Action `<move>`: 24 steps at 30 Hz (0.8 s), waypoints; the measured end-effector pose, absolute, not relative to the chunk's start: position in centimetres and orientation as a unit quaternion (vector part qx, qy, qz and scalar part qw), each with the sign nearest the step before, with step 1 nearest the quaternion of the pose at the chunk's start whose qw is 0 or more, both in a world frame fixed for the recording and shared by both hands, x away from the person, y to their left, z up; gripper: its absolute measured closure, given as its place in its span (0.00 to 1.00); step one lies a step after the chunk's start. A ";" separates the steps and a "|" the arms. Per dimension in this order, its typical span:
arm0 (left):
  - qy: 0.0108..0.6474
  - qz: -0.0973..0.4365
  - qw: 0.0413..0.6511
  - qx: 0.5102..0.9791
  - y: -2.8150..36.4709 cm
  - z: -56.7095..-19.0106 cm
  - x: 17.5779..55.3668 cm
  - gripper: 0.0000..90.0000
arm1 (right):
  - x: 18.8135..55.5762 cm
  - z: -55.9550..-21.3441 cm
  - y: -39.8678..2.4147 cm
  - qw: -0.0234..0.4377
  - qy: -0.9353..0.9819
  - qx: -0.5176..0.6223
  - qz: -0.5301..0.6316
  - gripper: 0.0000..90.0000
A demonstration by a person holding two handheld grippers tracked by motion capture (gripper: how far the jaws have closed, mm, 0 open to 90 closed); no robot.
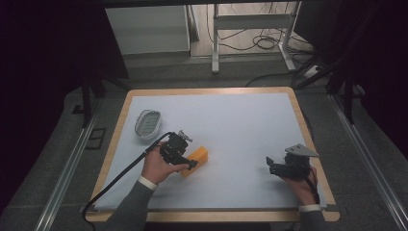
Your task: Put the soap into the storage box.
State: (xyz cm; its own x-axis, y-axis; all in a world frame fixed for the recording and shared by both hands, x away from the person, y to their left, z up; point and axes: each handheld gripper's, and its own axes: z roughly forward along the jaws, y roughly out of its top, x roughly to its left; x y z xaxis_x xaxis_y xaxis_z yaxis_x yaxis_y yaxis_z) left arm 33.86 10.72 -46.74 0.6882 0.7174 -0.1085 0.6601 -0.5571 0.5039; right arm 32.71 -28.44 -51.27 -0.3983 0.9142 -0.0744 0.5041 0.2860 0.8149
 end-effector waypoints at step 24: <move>0.395 0.039 0.232 0.888 9.0 -49.4 35.1 0.51 | 32.8 -51.5 -28.5 0.280 0.753 0.475 0.359 0.08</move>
